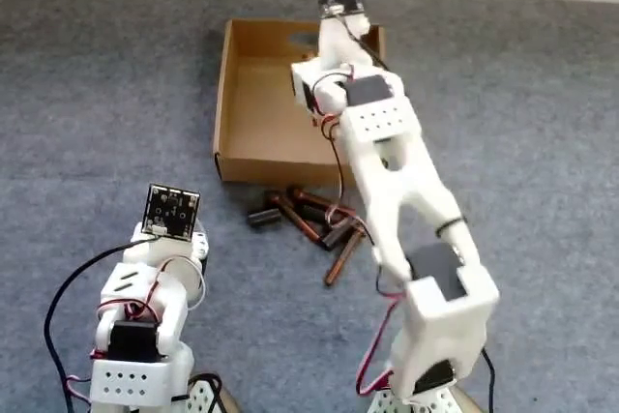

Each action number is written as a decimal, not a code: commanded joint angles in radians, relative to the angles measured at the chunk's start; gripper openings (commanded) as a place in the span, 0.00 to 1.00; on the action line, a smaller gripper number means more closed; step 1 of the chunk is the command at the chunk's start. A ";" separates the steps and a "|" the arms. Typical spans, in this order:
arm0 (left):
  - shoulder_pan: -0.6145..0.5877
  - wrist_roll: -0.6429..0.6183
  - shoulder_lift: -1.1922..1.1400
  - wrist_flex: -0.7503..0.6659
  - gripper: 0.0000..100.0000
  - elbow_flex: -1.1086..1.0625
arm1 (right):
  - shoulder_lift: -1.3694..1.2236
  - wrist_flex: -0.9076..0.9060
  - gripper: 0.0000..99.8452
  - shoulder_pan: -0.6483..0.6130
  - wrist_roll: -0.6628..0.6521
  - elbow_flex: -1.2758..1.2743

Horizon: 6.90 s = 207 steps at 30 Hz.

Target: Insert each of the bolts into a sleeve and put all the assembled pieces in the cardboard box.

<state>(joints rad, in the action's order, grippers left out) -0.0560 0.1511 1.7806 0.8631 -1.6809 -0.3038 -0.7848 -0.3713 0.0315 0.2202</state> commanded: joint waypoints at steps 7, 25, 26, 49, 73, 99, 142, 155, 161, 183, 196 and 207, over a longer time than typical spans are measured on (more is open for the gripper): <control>-0.005 0.005 0.007 0.006 0.01 -0.013 | -0.168 0.002 0.01 0.073 0.011 0.108; -0.004 0.005 0.007 0.005 0.01 -0.013 | -0.226 -0.082 0.01 0.070 0.011 0.107; -0.004 0.005 0.007 0.005 0.01 -0.013 | -0.226 -0.088 0.01 0.070 0.011 0.107; -0.004 0.005 0.007 0.002 0.01 -0.016 | -0.228 -0.191 0.01 0.071 0.011 0.099; -0.004 0.006 0.007 0.002 0.01 -0.016 | -0.231 -0.196 0.01 0.085 0.087 0.096; -0.004 0.006 0.007 0.002 0.01 -0.016 | -0.306 -0.197 0.17 0.116 0.087 0.163; -0.004 0.006 0.007 0.000 0.01 -0.016 | 0.499 -0.754 0.17 0.058 0.000 -0.004; -0.176 -0.015 0.007 -0.011 0.01 0.024 | 0.814 -0.117 0.17 -0.251 -0.176 -0.924; -0.392 -0.244 0.007 -0.106 0.01 0.022 | 0.677 -0.038 0.17 -0.328 -0.175 -0.923; -0.418 -0.259 0.007 -0.114 0.01 0.016 | 0.085 -0.004 0.23 -0.410 0.025 -0.503; -0.418 -0.259 0.007 -0.114 0.01 0.016 | 0.087 -0.140 0.19 -0.435 -0.095 -0.498; -0.418 -0.259 0.007 -0.114 0.01 0.016 | 0.091 -0.211 0.19 -0.458 -0.160 -0.498</control>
<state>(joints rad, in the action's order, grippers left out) -0.4672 -0.0990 1.7806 0.7710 -1.6794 -0.2271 -0.9689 -0.8224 -0.1435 -0.3107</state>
